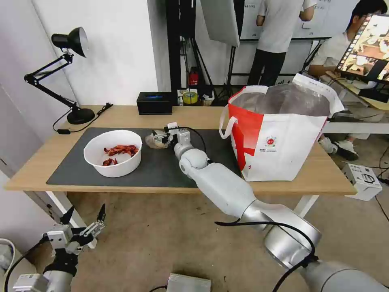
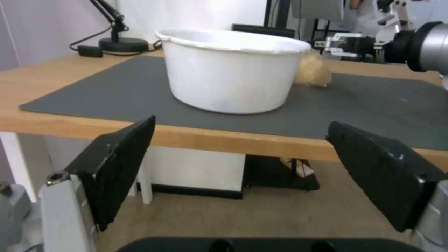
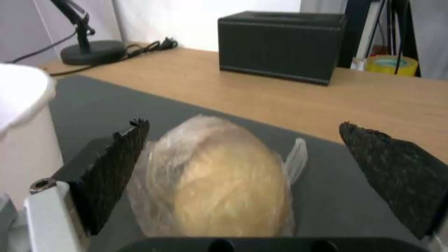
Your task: Pick up the trash from the table and place it into the takeout bag.
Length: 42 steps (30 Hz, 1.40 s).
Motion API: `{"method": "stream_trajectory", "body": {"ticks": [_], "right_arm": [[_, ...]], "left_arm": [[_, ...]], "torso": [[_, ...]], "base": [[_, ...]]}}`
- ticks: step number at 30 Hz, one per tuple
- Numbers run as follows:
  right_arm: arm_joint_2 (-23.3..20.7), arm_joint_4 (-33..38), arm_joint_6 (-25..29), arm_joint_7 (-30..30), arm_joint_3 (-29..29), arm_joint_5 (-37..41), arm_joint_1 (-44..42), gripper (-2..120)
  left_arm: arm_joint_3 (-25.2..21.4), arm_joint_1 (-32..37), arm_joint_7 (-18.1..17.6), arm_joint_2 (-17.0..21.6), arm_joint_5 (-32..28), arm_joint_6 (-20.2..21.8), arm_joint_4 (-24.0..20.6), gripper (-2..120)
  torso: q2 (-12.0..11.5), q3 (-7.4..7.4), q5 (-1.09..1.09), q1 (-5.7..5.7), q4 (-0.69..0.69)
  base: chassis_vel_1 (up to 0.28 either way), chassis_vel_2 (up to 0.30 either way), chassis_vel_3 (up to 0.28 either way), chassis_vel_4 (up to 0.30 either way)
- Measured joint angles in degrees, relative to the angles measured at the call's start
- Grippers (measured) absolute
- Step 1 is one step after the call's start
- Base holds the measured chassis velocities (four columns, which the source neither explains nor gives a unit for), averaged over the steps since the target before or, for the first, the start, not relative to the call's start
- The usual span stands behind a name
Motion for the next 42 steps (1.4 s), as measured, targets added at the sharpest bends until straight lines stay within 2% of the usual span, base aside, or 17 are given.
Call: {"method": "stream_trajectory", "body": {"ticks": [30, 32, 35, 36, 39, 40, 42], "right_arm": [[0.1, -5.72, -0.44, -3.92, -0.51, 0.2, 0.5, 100], [0.11, -5.73, -0.47, -3.93, -0.48, 0.47, 0.41, 96], [0.14, -5.78, -0.47, -4.37, -0.48, 0.81, 0.17, 82], [0.14, -5.78, -0.47, -4.37, -0.48, 0.81, 0.17, 82], [0.15, -6.19, -0.36, -4.49, -0.39, 0.84, 0.15, 67], [0.15, -6.19, -0.36, -4.49, -0.39, 0.84, 0.15, 67], [0.14, -6.51, -0.24, -4.63, -0.35, 0.87, 0.18, 57]], "left_arm": [[1.82, -0.32, 0.1, -0.06, 1.84, -0.16, 1.18, 100], [1.86, -0.32, 0.09, -0.06, 1.94, -0.16, 1.24, 100], [1.89, -0.32, 0.09, -0.08, 2.06, -0.2, 1.29, 100], [1.89, -0.32, 0.09, -0.08, 2.06, -0.2, 1.29, 100], [2.0, -0.35, 0.08, -0.09, 2.14, -0.26, 1.51, 100], [2.0, -0.35, 0.08, -0.09, 2.14, -0.26, 1.51, 100], [2.14, -0.44, 0.08, -0.1, 2.24, -0.31, 1.7, 100]], "torso": [[0.0, 0.0, 0.0, 0.0, 0.0], [0.0, 0.0, 0.0, 0.0, 0.0], [0.0, 0.0, 0.0, 0.0, 0.0], [0.0, 0.0, 0.0, 0.0, 0.0], [0.0, 0.0, 0.0, 0.0, 0.0], [0.0, 0.0, 0.0, 0.0, 0.0], [0.0, 0.0, 0.0, 0.0, 0.0]], "base": [[0.0, 0.0, 0.0, 0.0], [0.0, 0.0, 0.0, 0.0], [0.0, 0.0, 0.0, 0.0], [0.0, 0.0, 0.0, 0.0], [0.0, 0.0, 0.0, 0.0], [0.0, 0.0, 0.0, 0.0], [0.0, 0.0, 0.0, 0.0]]}}
